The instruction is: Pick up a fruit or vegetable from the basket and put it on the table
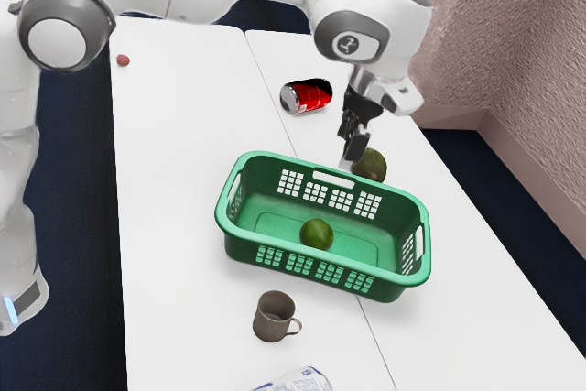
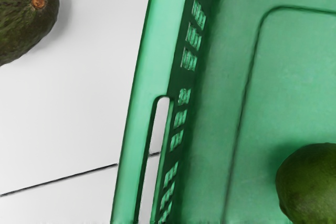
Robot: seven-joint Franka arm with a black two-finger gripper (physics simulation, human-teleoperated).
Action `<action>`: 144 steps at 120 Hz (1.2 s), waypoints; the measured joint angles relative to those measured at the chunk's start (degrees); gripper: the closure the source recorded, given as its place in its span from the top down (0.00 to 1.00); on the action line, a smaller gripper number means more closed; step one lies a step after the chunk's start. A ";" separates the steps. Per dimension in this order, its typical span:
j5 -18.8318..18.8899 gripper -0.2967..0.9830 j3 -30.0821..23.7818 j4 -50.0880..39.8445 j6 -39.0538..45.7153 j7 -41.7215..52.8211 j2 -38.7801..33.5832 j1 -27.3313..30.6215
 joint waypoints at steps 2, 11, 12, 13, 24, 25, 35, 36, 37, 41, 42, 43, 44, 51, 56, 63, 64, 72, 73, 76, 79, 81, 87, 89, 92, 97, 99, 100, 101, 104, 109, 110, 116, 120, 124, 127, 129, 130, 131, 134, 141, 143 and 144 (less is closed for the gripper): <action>0.58 0.77 0.04 -1.88 1.32 0.58 -0.83 -0.02; 1.26 0.77 0.07 -9.83 6.06 2.46 -6.66 -0.64; 1.19 0.77 0.10 -10.39 6.49 2.60 -7.18 -0.82; 1.10 0.77 0.12 -10.88 6.90 2.72 -7.63 -1.01; 0.23 0.77 0.42 -13.35 10.46 3.90 -9.81 -3.26; 0.17 0.77 0.51 -13.44 10.71 3.94 -9.88 -3.53; -0.20 0.77 0.98 -13.77 12.73 3.12 -10.15 -5.75; -0.22 0.77 1.00 -13.79 12.89 2.82 -10.16 -5.94; -0.24 0.77 1.01 -13.80 13.04 2.48 -10.17 -6.14; -0.28 0.77 1.07 -13.81 13.57 0.97 -10.21 -6.90; -0.29 0.77 1.09 -13.80 13.69 0.52 -10.23 -7.09; -0.29 0.77 1.10 -13.79 13.79 -0.05 -10.25 -7.29; -0.29 0.77 1.11 -13.77 13.90 -0.61 -10.27 -7.48; -0.32 0.77 1.05 -13.68 14.12 -6.48 -10.43 -8.67; -0.35 0.77 1.08 -13.68 13.85 -11.59 -10.79 -9.60; -0.41 0.77 1.23 -13.66 12.99 -18.80 -11.66 -10.94; -0.42 0.77 1.29 -13.68 12.85 -19.81 -11.80 -11.14; -0.56 0.77 1.60 -14.46 11.67 -27.57 -13.00 -11.75; -0.74 0.77 1.82 -14.83 11.54 -28.48 -13.30 -11.86; -1.32 0.77 2.51 -15.87 11.18 -31.15 -14.12 -11.81; -1.80 0.77 2.97 -16.80 10.83 -33.71 -14.80 -10.85; -2.09 0.77 3.20 -17.48 10.62 -35.36 -15.28 -9.82; -2.89 0.77 3.60 -19.10 10.08 -40.06 -16.35 -6.19; -3.14 0.77 3.69 -19.57 9.92 -41.54 -16.62 -5.28; -3.55 0.77 3.77 -20.12 9.72 -43.69 -16.85 -4.41; -4.16 0.77 3.84 -20.71 9.44 -47.08 -16.98 -4.07; -4.39 0.77 3.83 -20.85 9.35 -48.37 -16.97 -4.14; -4.50 0.77 3.83 -20.91 9.30 -49.00 -16.97 -4.20; -4.60 0.77 3.83 -20.96 9.26 -49.62 -16.97 -4.28; -4.88 0.77 3.83 -21.07 9.14 -51.44 -16.95 -4.55; -5.24 0.77 3.83 -21.52 8.92 -54.27 -17.14 -5.42; -5.30 0.77 3.83 -21.60 8.86 -54.81 -17.20 -5.66; -5.58 0.77 3.83 -21.98 8.34 -57.87 -17.55 -7.31; -5.74 0.77 3.87 -22.31 8.04 -59.78 -17.70 -8.26; -6.04 0.77 3.97 -23.03 7.79 -61.58 -17.87 -8.78; -6.35 0.77 4.18 -23.60 7.62 -62.86 -17.98 -8.98; -6.56 0.77 4.32 -24.04 7.53 -63.68 -18.04 -8.99; -6.65 0.77 4.38 -24.25 7.48 -64.09 -18.06 -8.97; -6.74 0.77 4.43 -24.46 7.43 -64.48 -18.08 -8.95; -6.97 0.77 4.53 -24.97 7.31 -65.64 -18.13 -8.86; -7.36 0.77 4.65 -25.66 7.07 -68.17 -18.18 -8.99; -7.45 0.77 4.66 -25.75 7.02 -68.84 -18.19 -9.14; -7.49 0.77 4.67 -25.78 7.00 -69.17 -18.19 -9.22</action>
